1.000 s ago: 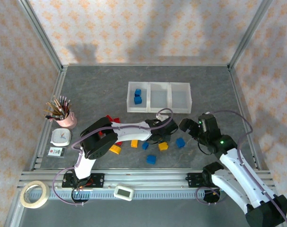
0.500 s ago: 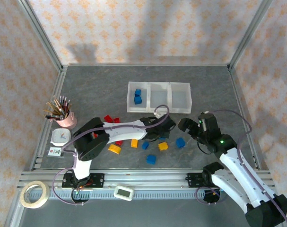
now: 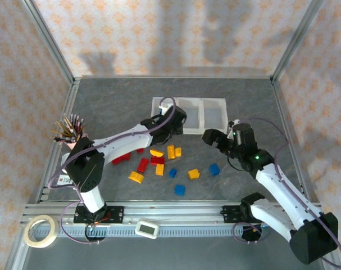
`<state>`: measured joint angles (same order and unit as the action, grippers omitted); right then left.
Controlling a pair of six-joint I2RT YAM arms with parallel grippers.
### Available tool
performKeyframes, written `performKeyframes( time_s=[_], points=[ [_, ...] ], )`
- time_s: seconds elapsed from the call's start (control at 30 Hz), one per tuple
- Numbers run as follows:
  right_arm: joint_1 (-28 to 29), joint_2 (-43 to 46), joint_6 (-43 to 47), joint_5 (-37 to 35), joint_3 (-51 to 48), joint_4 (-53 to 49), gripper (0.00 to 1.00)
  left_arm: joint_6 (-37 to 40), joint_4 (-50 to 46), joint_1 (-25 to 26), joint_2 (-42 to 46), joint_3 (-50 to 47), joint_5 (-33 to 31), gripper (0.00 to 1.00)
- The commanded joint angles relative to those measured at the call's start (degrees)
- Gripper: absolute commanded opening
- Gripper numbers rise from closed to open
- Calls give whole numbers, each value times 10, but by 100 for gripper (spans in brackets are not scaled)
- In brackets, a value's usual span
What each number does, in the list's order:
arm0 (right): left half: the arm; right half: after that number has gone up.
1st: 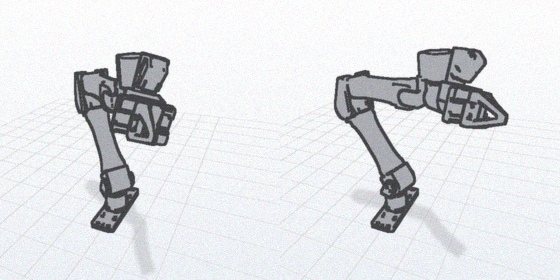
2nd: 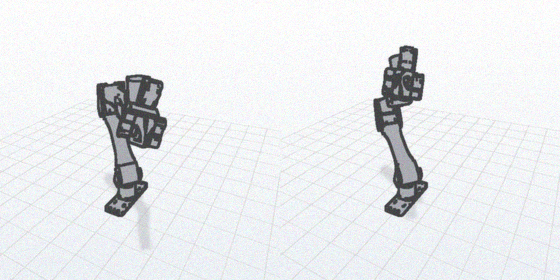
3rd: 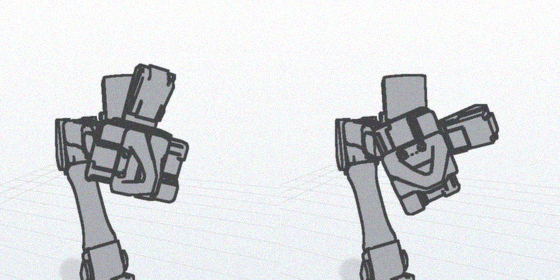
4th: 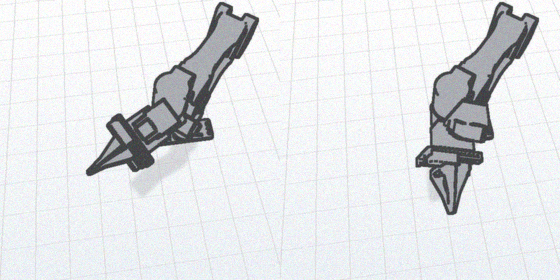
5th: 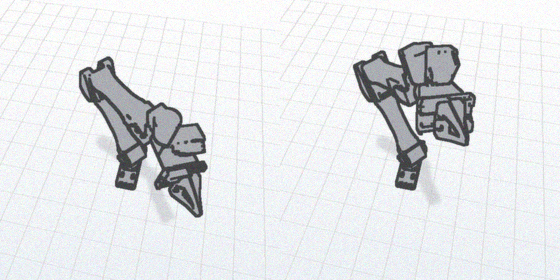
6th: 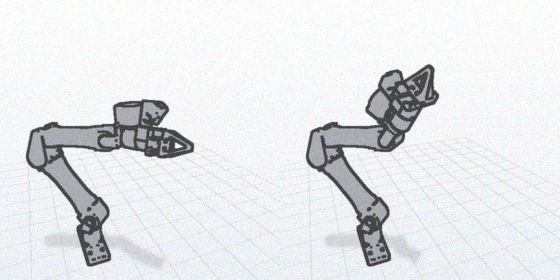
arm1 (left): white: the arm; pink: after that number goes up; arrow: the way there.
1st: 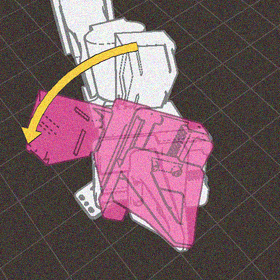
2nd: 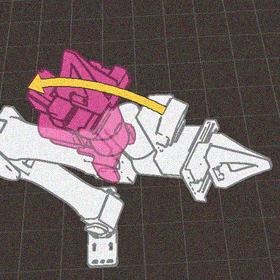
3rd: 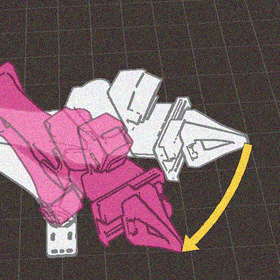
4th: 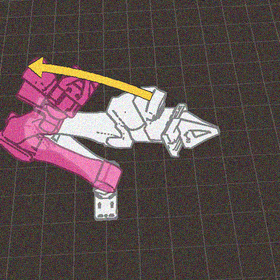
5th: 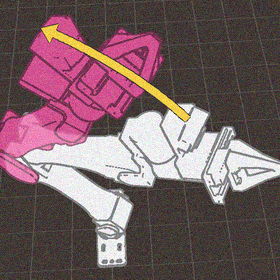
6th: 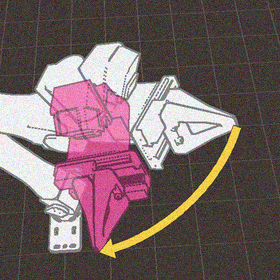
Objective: Sort the legos into containers by color
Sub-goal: Place the lego in the container, then pick up the lego from the middle-left of the table.
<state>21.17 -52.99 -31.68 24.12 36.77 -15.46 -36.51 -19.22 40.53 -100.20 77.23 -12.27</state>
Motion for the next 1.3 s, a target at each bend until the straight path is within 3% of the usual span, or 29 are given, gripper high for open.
performKeyframes(
  time_s=[0.0, 0.2, 0.6, 1.0, 1.27],
  points=[
    [-3, -27, 25, 22, 24, 65, 100, 63, 11, -34, -26, 38, -35, 33],
    [-4, -56, 30, 12, 24, 88, 100, 88, 57, -85, -96, 80, 0, 33],
    [-4, -57, 44, -11, 30, 78, 100, 111, 65, -113, -177, 147, 36, 54],
    [-5, -57, 58, -35, 58, 36, 100, 96, 91, -106, -27, 25, 112, 59],
    [-9, -23, 44, -67, 64, -44, 100, 105, 111, -22, 79, -79, 131, 63]
  ],
)
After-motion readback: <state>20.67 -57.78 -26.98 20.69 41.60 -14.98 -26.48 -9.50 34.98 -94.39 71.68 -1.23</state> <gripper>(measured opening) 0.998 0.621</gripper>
